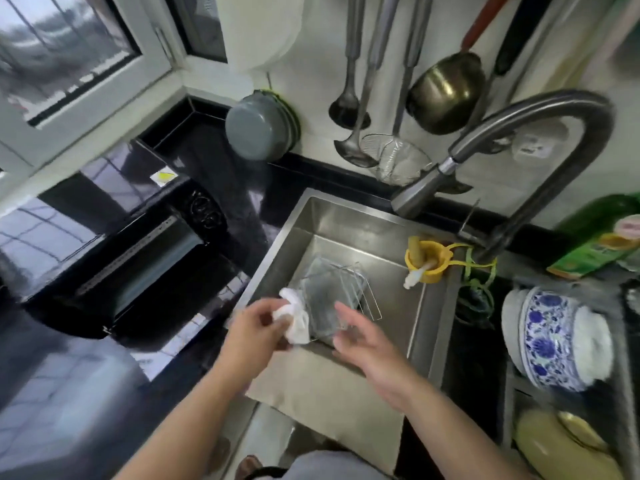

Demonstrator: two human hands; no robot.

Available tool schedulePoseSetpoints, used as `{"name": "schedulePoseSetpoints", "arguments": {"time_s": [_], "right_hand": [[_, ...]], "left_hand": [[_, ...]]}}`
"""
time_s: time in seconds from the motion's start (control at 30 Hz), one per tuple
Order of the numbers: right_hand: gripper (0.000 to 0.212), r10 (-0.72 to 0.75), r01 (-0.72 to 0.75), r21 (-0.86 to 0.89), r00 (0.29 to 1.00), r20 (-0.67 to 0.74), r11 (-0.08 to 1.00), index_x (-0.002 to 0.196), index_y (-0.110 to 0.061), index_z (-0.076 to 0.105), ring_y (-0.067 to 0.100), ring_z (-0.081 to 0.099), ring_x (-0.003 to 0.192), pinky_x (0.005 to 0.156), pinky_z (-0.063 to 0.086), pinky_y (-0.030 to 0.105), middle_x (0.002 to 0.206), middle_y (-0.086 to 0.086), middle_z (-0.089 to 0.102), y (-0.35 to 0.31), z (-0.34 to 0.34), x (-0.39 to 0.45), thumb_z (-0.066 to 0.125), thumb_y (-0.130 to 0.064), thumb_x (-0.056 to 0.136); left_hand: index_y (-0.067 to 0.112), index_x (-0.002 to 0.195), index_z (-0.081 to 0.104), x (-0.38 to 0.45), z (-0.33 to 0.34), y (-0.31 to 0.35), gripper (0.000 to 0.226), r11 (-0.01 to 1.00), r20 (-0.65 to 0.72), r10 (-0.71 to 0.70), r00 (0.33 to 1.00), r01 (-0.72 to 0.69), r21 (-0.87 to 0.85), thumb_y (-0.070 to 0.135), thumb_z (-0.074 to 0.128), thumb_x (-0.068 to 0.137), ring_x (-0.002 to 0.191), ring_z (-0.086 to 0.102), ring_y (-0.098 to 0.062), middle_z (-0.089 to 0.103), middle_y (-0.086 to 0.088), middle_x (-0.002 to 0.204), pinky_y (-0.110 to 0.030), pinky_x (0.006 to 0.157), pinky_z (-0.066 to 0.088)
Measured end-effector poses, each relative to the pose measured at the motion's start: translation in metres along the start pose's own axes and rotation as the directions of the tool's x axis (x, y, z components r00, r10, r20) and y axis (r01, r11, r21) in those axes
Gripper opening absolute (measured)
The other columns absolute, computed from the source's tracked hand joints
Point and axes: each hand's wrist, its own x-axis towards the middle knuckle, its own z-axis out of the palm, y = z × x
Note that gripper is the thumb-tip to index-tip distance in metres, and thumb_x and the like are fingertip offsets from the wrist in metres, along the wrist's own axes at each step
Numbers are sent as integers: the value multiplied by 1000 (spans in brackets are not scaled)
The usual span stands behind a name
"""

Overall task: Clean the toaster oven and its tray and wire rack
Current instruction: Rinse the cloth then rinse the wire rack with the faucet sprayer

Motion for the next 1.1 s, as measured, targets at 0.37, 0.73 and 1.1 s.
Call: {"name": "schedulePoseSetpoints", "arguments": {"time_s": [0.37, 0.73, 1.1], "right_hand": [[28, -124, 1, -208, 804, -581, 978, 107, -27, 64, 15, 68, 99, 87, 52, 24, 103, -6, 71, 36, -63, -32, 73, -9, 87], [35, -123, 169, 22, 794, -595, 985, 114, -24, 71, 10, 72, 88, 73, 57, 21, 100, 0, 73, 1, -70, -49, 78, -11, 83], [21, 2, 101, 332, 955, -296, 938, 88, -18, 79, 18, 65, 75, 60, 46, 26, 88, 9, 73, -12, -97, -73, 60, -11, 82]], "left_hand": [[24, 107, 82, 1, 115, 3, 21, 898, 452, -316, 834, 416, -141, 33, 63, 102, 82, 62, -13, 67, 6, 93, -27, 74, 54], [21, 120, 75, 9, 160, 45, 25, 991, 593, -37, 804, 106, -83, 24, 72, 96, 89, 73, -12, 79, 1, 101, -19, 69, 55], [12, 124, 74, 15, 93, 57, 30, 767, 428, -95, 899, 341, -544, 28, 56, 106, 108, 73, -25, 75, -10, 120, -40, 88, 61]]}}
